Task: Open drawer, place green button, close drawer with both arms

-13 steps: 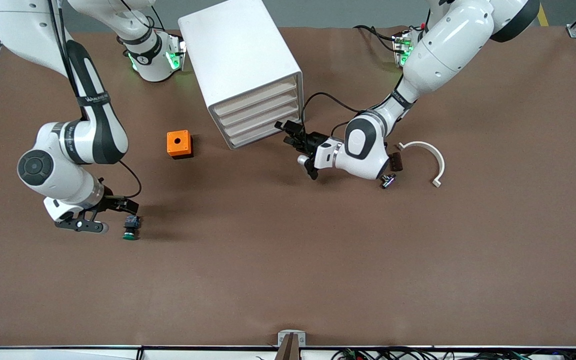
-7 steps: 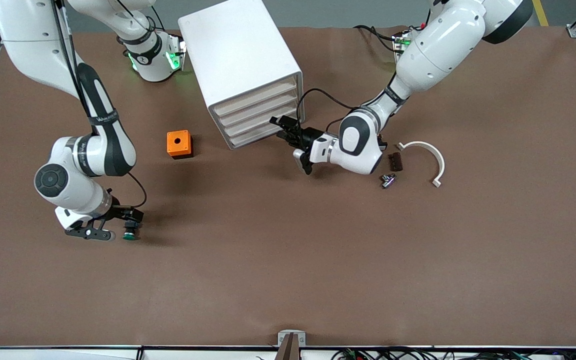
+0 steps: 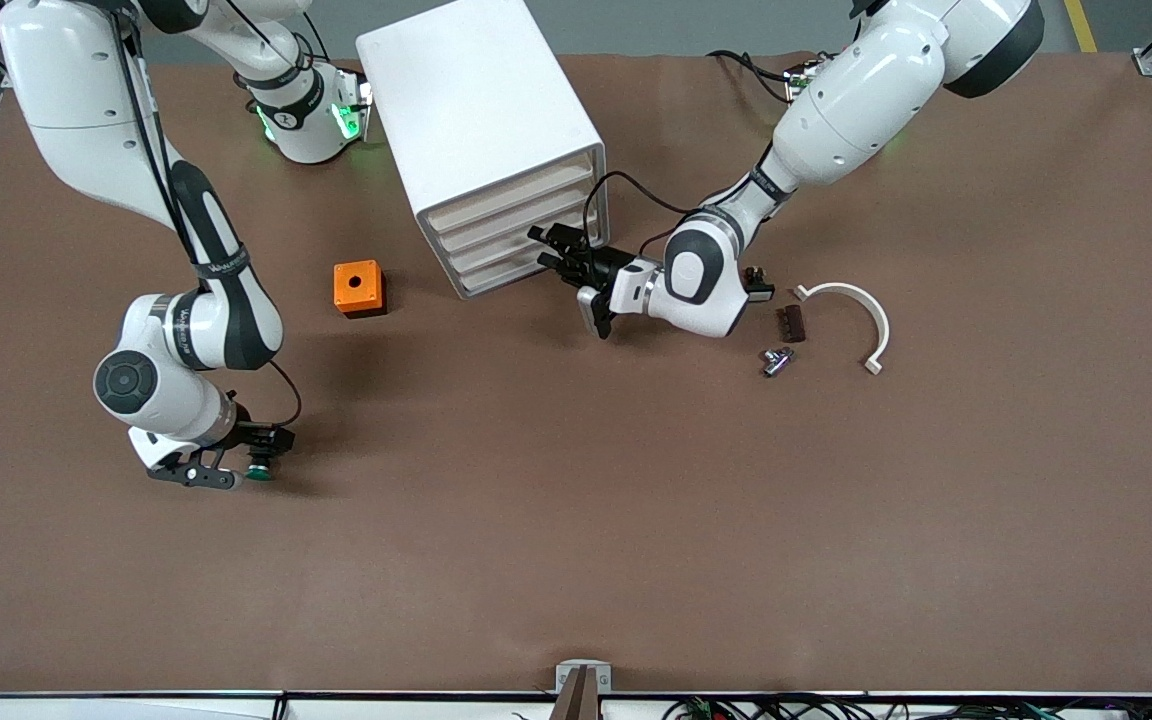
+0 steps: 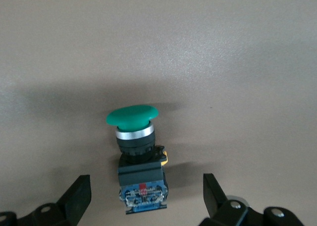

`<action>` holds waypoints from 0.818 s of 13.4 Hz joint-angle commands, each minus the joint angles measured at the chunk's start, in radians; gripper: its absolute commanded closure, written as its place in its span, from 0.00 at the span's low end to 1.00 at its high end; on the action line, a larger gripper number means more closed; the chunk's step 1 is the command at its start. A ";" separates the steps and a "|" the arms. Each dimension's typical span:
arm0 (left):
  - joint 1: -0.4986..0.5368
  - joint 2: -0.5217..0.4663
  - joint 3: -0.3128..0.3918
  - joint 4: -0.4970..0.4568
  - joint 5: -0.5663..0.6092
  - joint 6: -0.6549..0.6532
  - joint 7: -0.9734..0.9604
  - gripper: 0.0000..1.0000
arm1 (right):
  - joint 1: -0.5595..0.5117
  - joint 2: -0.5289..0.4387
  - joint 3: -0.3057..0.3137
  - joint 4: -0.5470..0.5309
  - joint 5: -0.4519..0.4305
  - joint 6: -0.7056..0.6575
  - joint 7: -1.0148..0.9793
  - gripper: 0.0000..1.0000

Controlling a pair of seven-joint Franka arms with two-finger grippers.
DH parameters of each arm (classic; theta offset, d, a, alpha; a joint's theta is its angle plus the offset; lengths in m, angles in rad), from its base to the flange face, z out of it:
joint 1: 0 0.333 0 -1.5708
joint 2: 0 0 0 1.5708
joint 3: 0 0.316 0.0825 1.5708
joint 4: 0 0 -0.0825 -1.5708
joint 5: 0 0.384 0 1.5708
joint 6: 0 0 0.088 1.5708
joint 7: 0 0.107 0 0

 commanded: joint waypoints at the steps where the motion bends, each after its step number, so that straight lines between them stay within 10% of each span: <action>1: -0.021 0.013 -0.005 0.001 -0.041 0.026 0.037 0.26 | -0.008 0.015 0.008 0.022 0.000 -0.005 0.016 0.12; 7: -0.064 0.013 -0.003 0.000 -0.122 0.034 0.070 0.40 | -0.008 0.022 0.008 0.028 0.000 -0.008 0.017 0.79; 11: -0.075 0.014 -0.003 0.007 -0.138 0.058 0.073 0.73 | -0.008 0.016 0.007 0.045 0.000 -0.019 0.017 0.87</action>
